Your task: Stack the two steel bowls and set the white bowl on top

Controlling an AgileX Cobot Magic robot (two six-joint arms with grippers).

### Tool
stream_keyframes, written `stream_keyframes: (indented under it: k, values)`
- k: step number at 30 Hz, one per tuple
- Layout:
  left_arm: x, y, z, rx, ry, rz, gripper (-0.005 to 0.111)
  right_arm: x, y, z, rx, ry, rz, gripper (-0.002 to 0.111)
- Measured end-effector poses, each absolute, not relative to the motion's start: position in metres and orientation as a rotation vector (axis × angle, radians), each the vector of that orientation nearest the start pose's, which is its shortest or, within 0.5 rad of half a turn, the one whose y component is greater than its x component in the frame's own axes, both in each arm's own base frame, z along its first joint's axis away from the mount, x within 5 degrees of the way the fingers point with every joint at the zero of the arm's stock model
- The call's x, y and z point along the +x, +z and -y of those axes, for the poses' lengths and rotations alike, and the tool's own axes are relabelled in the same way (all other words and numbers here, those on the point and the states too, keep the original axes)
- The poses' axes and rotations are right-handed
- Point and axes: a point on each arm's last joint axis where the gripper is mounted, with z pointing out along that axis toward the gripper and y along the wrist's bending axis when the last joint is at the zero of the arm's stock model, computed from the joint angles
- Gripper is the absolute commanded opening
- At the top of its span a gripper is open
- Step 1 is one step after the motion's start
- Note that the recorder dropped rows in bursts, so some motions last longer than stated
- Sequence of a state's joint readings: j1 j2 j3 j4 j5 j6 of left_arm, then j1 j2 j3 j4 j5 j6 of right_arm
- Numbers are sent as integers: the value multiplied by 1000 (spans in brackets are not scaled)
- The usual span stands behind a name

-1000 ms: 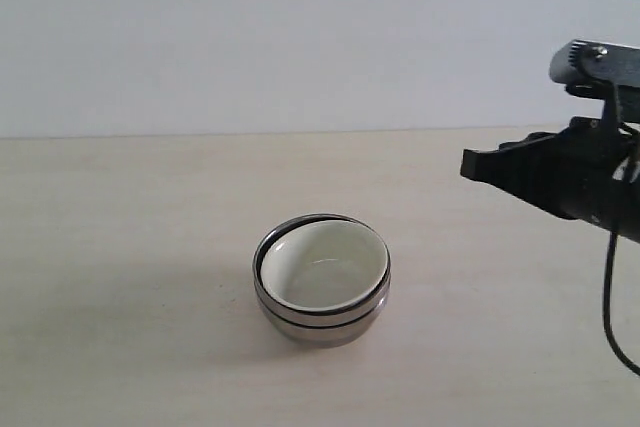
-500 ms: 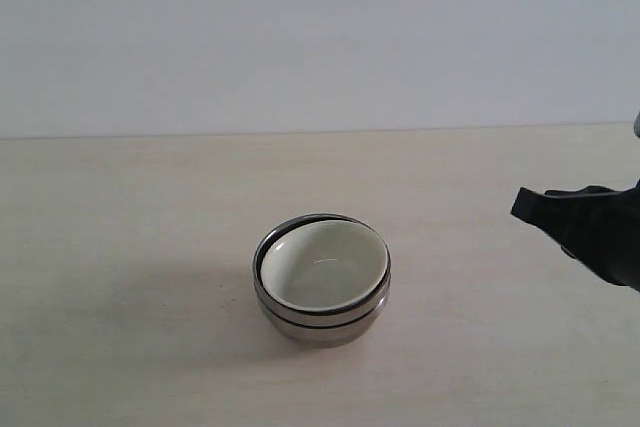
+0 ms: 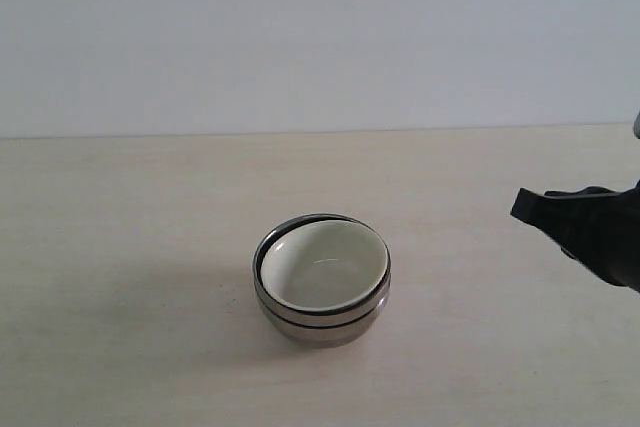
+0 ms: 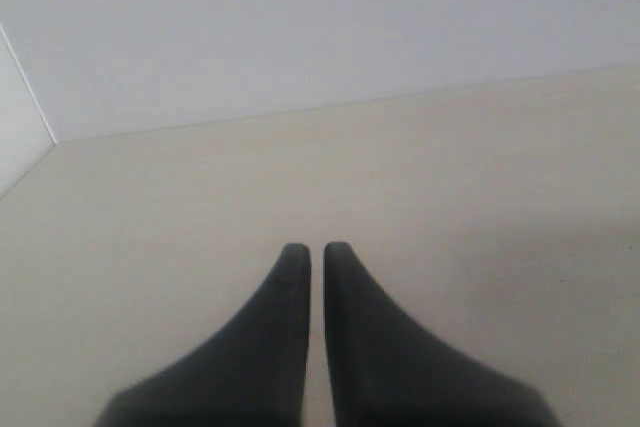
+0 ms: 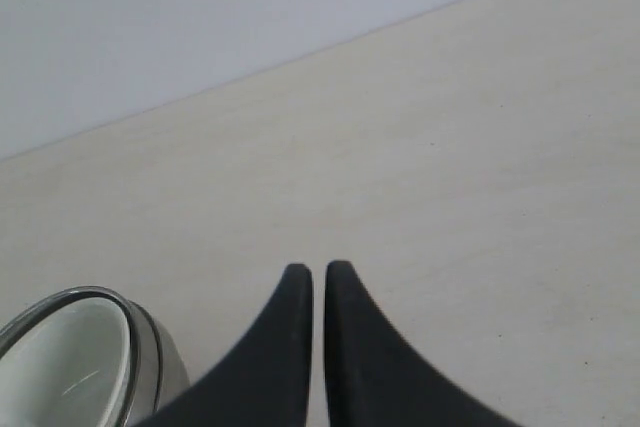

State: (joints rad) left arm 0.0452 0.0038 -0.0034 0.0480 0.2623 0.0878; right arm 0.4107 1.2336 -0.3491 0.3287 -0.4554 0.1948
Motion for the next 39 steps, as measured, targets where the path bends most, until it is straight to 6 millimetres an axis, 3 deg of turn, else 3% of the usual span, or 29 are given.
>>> stream_keyframes:
  k: [16, 18, 19, 22, 24, 28, 32, 39]
  values:
    - [55, 190, -4, 69, 142, -1747, 4, 202, 211, -75, 170, 471, -1942, 0]
    - [55, 190, -4, 69, 142, -1747, 4, 192, 225, -71, 72, 436, -1907, 0]
    - [55, 190, -4, 69, 142, -1747, 4, 181, 239, -68, -14, 408, -1865, 0]
    - [55, 190, -4, 69, 142, -1747, 4, 151, 254, -55, -117, 356, -1749, 0]
    - [55, 190, -4, 69, 142, -1747, 4, 123, 243, -40, -79, 352, -1690, 0]
    - [55, 190, -4, 69, 142, -1747, 4, 90, 214, -23, 9, 396, -1606, 0]
    - [55, 190, -4, 69, 142, -1747, 4, 71, 223, -16, -53, 333, -1460, 0]
    - [55, 190, -4, 69, 142, -1747, 4, 60, 220, -11, 0, 325, -1449, 0]
